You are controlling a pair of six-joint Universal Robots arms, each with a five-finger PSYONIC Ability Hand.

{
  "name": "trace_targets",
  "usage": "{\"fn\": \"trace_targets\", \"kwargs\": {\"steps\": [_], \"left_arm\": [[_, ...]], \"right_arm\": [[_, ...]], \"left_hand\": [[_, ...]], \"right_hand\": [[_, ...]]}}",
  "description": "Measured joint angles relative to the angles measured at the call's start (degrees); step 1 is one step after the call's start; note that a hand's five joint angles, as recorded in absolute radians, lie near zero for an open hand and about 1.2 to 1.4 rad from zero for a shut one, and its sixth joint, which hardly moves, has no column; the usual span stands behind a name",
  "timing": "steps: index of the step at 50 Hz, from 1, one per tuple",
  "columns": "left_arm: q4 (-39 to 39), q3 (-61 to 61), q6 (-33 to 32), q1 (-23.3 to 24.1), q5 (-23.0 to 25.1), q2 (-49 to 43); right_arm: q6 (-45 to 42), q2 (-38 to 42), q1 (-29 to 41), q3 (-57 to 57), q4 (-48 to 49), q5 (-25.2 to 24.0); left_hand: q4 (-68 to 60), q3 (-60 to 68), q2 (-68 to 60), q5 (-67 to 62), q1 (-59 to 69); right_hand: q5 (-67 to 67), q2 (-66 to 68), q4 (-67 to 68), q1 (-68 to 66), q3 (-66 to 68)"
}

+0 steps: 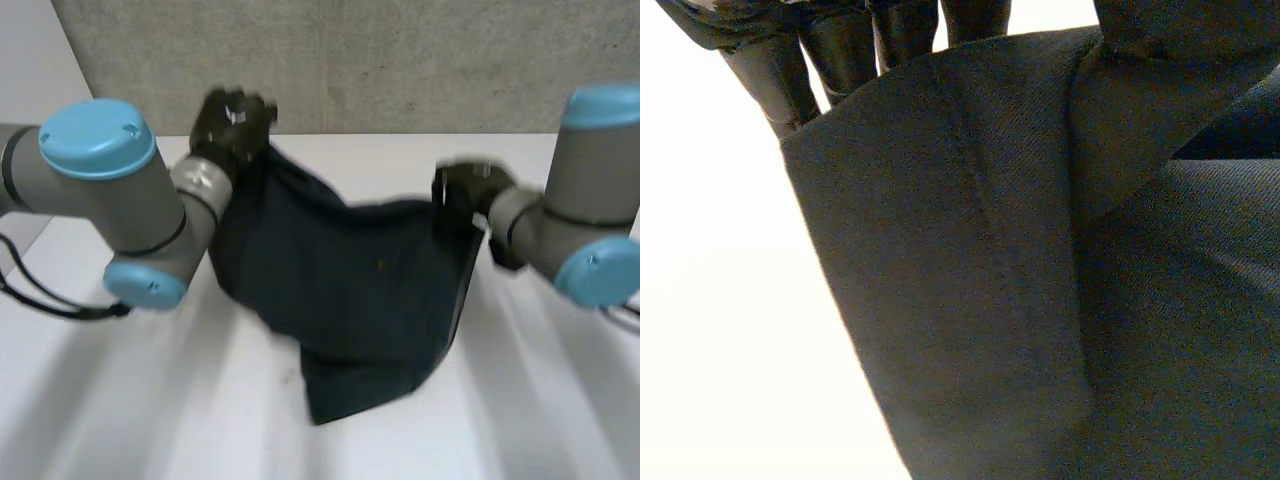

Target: Fold the shorts.

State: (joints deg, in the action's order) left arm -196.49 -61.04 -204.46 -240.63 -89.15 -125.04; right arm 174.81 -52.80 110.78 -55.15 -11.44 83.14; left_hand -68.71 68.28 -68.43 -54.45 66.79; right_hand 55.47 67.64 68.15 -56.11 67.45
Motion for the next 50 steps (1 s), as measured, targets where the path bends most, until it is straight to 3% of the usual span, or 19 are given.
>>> {"fn": "trace_targets", "kwargs": {"steps": [2, 6, 13, 17, 25, 32, 38, 40, 43, 50], "left_arm": [[-3.6, 2.2, 0.1, -0.3, -0.2, -0.6], [-17.4, 7.7, 0.4, -1.4, -1.3, -1.0], [-36.4, 9.1, 0.8, -2.1, -5.0, 2.4], [-40.0, 6.4, 1.5, -2.2, -6.2, 5.0], [-40.3, -2.1, 4.1, -2.3, -6.6, 7.6], [-35.7, -19.2, 5.1, -2.0, -6.3, 7.6], [-28.1, -25.1, 4.9, -1.7, -6.6, 4.9], [-19.4, -27.5, 4.7, -1.2, -7.6, 2.4], [-12.2, -28.2, 4.7, -0.7, -8.9, 1.3], [8.3, -28.8, 4.9, 0.2, -13.2, 4.8]], "right_arm": [[-2.9, -0.6, 0.1, 3.1, 1.8, 0.2], [-14.7, -3.0, 1.5, 11.4, 14.1, 2.0], [-27.9, -6.5, 4.2, 13.3, 33.9, 4.1], [-30.6, -7.7, 5.3, 11.0, 38.2, 4.5], [-28.8, -8.6, 5.9, 3.5, 37.8, 4.4], [-26.8, -6.2, 6.3, -11.8, 34.2, 3.1], [-27.5, -0.9, 7.1, -15.9, 30.8, 2.0], [-27.9, 2.9, 7.5, -17.1, 26.5, 1.6], [-28.0, 4.3, 7.6, -17.6, 22.8, 1.2], [-28.3, 0.3, 7.5, -22.6, 13.9, -1.3]], "left_hand": [[0.0, 0.0, 0.0, 0.0, 0.0], [0.0, 0.0, -0.1, 0.0, 0.0], [0.0, 0.0, -0.1, 0.0, 0.0], [0.0, 0.0, -0.1, 0.0, 0.0], [0.0, 0.0, -0.1, 0.0, 0.0], [0.0, 0.2, -0.2, 0.0, 0.0], [0.0, 0.2, -0.2, 0.0, 0.0], [0.0, 0.2, -0.2, 0.0, 0.0], [0.0, 0.2, -0.2, 0.0, 0.0], [0.0, 0.2, -0.2, 0.0, 0.0]], "right_hand": [[0.0, 0.0, 0.0, 0.0, 0.0], [0.0, 0.0, 0.0, 0.0, 0.0], [0.0, 0.0, 0.0, 0.0, 0.0], [0.0, 0.0, 0.0, 0.0, 0.0], [0.0, 0.0, 0.0, 0.0, 0.0], [0.0, 0.0, 0.1, -0.5, 0.0], [0.0, 0.0, 0.1, -0.5, 0.0], [0.0, 0.0, 0.1, -0.5, 0.0], [0.0, 0.0, 0.1, -1.3, 0.0], [0.0, 0.1, 0.1, -1.3, 0.0]]}}
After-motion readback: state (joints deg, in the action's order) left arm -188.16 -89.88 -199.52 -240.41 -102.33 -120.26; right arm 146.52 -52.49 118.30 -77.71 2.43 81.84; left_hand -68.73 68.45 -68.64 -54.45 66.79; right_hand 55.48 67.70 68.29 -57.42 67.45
